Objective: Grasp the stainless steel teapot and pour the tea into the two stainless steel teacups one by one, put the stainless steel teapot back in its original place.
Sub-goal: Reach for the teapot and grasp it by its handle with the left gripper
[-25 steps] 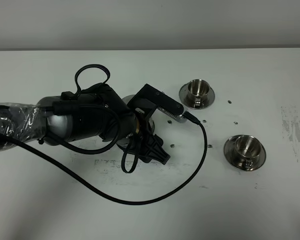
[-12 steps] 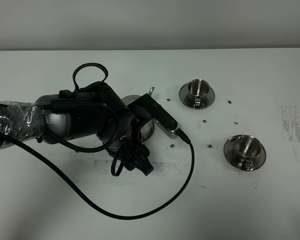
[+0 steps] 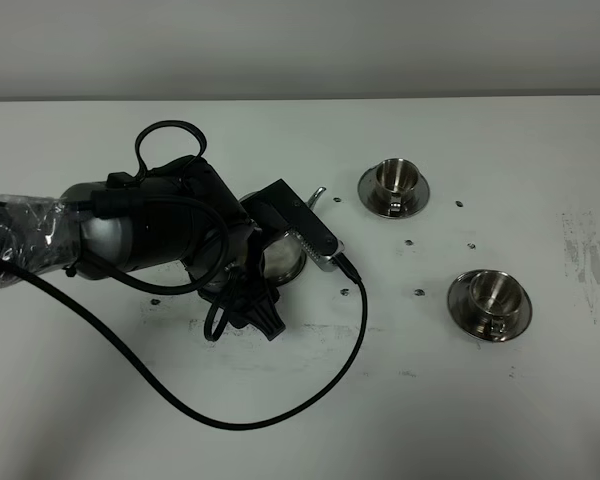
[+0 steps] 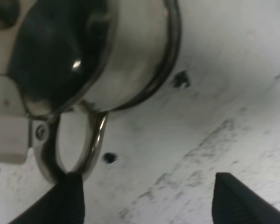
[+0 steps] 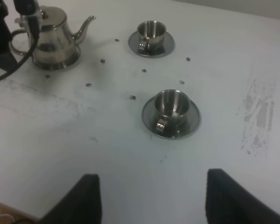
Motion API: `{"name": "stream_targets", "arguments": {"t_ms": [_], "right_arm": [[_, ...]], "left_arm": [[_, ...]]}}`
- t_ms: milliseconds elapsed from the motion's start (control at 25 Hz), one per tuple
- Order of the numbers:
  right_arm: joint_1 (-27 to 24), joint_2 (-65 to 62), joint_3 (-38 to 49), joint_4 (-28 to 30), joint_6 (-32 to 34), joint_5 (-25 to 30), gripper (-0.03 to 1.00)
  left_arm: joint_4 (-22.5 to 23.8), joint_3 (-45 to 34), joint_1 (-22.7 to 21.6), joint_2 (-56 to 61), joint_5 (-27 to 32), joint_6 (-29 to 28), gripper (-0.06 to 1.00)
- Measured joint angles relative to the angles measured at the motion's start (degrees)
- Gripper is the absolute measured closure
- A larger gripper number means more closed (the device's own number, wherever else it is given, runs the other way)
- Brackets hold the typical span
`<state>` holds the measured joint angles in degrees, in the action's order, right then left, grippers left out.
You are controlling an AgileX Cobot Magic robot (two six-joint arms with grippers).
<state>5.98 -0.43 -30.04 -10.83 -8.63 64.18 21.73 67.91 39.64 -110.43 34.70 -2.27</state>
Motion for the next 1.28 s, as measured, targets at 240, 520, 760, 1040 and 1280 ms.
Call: {"name": "stream_targets", "arguments": {"t_ms": [240, 520, 760, 1040, 1280], "right_arm": [[0.0, 0.0, 0.0, 0.0, 0.0, 0.0, 0.49], [0.0, 0.0, 0.0, 0.0, 0.0, 0.0, 0.49], [0.0, 0.0, 0.0, 0.0, 0.0, 0.0, 0.49], [0.0, 0.0, 0.0, 0.0, 0.0, 0.0, 0.49], [0.0, 0.0, 0.0, 0.0, 0.0, 0.0, 0.49]], "left_arm": [[0.9, 0.0, -1.1, 0.0, 1.4, 2.3, 0.38], [-2.4, 0.0, -1.2, 6.6, 9.3, 5.5, 0.38], [-8.1, 2.8, -4.0, 12.2, 13.8, 9.2, 0.38], [-9.5, 7.0, -7.6, 10.7, 16.3, 18.7, 0.38], [-12.5, 7.1, -10.2, 7.3, 12.7, 20.9, 0.38]]}}
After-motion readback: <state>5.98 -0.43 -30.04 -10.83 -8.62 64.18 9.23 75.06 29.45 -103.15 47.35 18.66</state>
